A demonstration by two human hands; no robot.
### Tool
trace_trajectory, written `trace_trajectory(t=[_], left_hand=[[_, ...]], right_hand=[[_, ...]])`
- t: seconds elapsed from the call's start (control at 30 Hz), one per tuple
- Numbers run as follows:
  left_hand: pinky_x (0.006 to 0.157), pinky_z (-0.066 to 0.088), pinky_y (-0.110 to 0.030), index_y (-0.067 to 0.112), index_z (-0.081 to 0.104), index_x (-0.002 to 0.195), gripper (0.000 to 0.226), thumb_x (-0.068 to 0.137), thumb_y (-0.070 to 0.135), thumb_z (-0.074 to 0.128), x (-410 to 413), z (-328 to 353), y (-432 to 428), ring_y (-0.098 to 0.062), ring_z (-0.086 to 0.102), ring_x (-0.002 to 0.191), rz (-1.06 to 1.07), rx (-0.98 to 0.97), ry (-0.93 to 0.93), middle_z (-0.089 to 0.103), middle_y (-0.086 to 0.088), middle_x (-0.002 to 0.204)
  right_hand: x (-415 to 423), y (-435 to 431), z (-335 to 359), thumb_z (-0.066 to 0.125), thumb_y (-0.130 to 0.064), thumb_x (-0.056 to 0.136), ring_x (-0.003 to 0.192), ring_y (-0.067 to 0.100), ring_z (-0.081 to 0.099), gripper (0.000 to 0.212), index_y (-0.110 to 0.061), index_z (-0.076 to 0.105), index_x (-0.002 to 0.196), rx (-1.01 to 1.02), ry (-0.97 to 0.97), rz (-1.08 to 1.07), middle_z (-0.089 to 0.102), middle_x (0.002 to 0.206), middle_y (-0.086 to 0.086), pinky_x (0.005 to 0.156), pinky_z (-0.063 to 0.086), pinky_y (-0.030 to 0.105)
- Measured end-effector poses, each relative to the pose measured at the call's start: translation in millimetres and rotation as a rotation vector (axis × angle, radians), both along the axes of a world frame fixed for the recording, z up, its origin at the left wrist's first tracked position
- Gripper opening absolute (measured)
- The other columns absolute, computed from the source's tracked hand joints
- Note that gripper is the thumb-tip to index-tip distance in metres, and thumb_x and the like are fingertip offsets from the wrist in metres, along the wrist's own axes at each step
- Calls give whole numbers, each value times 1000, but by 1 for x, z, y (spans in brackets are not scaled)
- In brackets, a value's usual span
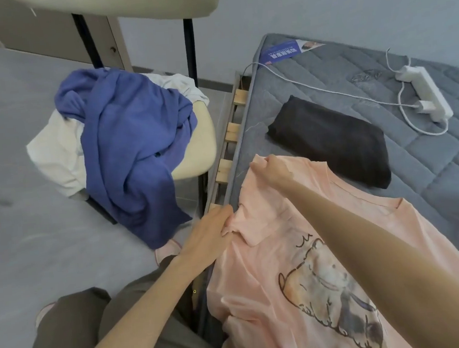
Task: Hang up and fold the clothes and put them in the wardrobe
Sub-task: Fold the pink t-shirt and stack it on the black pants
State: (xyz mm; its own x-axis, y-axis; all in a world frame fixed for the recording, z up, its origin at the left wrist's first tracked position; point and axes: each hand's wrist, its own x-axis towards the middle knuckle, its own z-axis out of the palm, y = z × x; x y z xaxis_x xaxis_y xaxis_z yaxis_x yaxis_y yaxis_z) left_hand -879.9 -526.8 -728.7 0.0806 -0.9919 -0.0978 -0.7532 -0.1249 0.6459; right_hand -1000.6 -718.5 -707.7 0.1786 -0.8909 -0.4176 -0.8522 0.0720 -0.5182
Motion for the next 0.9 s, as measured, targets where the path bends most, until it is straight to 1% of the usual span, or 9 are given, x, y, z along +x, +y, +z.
trace_trajectory(t=[0.1, 0.2, 0.3, 0.37, 0.5, 0.57, 0.67, 0.77, 0.9], left_hand=[[69, 39, -19, 19, 53, 92, 3, 91, 17, 51, 8, -4, 2, -14, 55, 85, -80, 37, -86, 57, 5, 95], [65, 28, -15, 27, 45, 83, 14, 93, 17, 47, 10, -9, 5, -9, 48, 81, -163, 74, -156, 54, 7, 93], [66, 32, -19, 29, 30, 75, 26, 92, 21, 47, 10, -11, 1, -11, 49, 79, -177, 130, -232, 50, 9, 89], [71, 39, -24, 28, 37, 81, 15, 90, 25, 49, 9, -8, -2, -14, 55, 85, -181, 132, -273, 55, 7, 94], [64, 34, -23, 26, 41, 105, 24, 85, 27, 54, 4, -1, -2, -13, 48, 87, -230, 0, -352, 51, 5, 106], [63, 31, -22, 24, 41, 114, 35, 83, 21, 58, -3, 4, -5, -12, 39, 85, -279, -99, -418, 43, 3, 106], [71, 37, -30, 24, 42, 119, 41, 83, 11, 56, -18, 12, -11, -17, 37, 88, -382, -189, -507, 41, 0, 106], [79, 38, -31, 25, 51, 117, 22, 95, 26, 47, -25, 18, -15, -16, 43, 95, -372, -210, -454, 47, 3, 109], [80, 44, -34, 22, 59, 106, 21, 100, 31, 41, -32, 18, -9, -14, 54, 93, -299, -243, -260, 58, 7, 102]], right_hand=[[-3, -8, -5, 38, -31, 101, 95, 29, 55, 30, -12, 53, 118, -118, -7, -39, 59, 104, 9, 75, 35, 32], [-12, -8, -11, 40, -34, 100, 74, 18, 46, 26, -18, 59, 107, -241, 78, -24, 54, 87, 2, 58, 31, 27], [-13, -7, -14, 38, -37, 101, 88, 26, 59, 30, -19, 56, 117, -105, -39, -71, 59, 101, 4, 72, 51, 33], [-15, -6, -12, 33, -42, 101, 90, 26, 59, 37, -21, 53, 124, -44, -57, -93, 60, 110, 5, 80, 51, 39], [-39, -1, -7, 24, -59, 96, 73, 14, 54, 48, -25, 57, 96, -176, 105, -23, 58, 80, -6, 74, 41, 35], [-51, 4, -6, 25, -66, 94, 76, 18, 59, 52, -25, 57, 92, -141, 94, 0, 59, 80, -4, 78, 48, 37], [-63, 15, -5, 32, -71, 90, 77, 15, 57, 52, -23, 52, 95, -32, 57, -25, 58, 84, -5, 70, 44, 31], [-73, 24, -5, 41, -65, 91, 72, 16, 52, 48, -19, 53, 84, 5, 40, -15, 54, 78, -1, 66, 39, 29], [-84, 30, 2, 49, -46, 96, 64, 14, 45, 33, -18, 48, 78, -130, -91, 1, 48, 70, -3, 57, 32, 26]])
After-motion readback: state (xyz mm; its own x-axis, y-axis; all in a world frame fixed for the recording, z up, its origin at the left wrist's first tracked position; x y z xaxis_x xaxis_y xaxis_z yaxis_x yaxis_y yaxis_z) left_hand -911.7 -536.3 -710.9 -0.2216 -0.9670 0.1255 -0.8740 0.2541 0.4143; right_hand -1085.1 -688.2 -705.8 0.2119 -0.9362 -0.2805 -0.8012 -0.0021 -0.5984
